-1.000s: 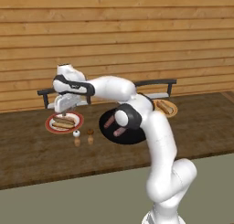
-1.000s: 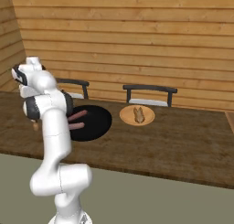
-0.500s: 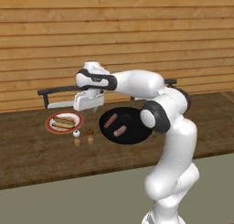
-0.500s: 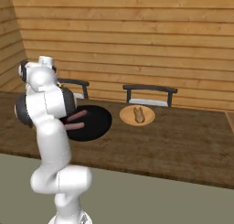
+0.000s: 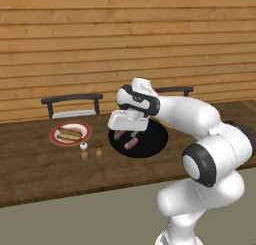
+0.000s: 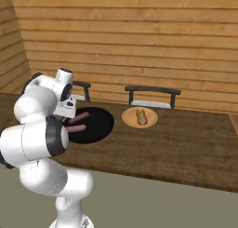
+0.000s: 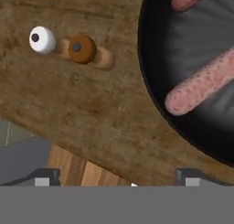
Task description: Place one bun and one sausage from the bowl on each plate.
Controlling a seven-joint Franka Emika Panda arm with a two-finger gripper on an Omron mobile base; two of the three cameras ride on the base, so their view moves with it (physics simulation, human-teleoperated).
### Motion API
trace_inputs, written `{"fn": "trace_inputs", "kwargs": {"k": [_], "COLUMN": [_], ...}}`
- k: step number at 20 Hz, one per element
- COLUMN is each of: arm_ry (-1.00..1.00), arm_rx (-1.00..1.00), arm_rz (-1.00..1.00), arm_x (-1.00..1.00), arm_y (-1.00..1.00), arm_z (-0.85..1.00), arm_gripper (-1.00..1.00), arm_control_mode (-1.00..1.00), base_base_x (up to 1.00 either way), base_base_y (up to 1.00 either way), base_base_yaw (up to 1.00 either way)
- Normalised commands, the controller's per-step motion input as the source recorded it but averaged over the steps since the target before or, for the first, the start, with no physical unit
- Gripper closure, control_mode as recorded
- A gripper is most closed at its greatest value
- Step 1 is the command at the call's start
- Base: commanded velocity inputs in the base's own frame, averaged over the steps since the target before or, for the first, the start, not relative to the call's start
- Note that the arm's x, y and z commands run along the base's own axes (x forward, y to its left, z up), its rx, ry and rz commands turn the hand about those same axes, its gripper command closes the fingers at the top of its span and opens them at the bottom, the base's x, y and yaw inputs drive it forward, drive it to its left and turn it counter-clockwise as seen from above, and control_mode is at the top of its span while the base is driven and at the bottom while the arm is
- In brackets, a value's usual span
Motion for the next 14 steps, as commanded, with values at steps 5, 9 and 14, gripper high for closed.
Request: {"fn": "trace_inputs", "kwargs": {"k": [5, 9, 14], "arm_ry": [0.39, 0.68, -0.11], "arm_rx": [-0.01, -0.14, -0.06], "arm_rz": [-0.27, -0.24, -0.15], "arm_x": [0.00, 0.60, 0.46], "arm_y": [-0.40, -0.03, 0.00], "arm_z": [0.51, 0.07, -0.46], "arm_gripper": [-1.00, -1.00, -1.00], "arm_control_mode": [-1.00, -1.00, -1.00], "base_base_x": [0.00, 0.00, 0.00], "base_base_y": [0.00, 0.00, 0.00], "base_base_yaw": [0.00, 0.00, 0.00]}}
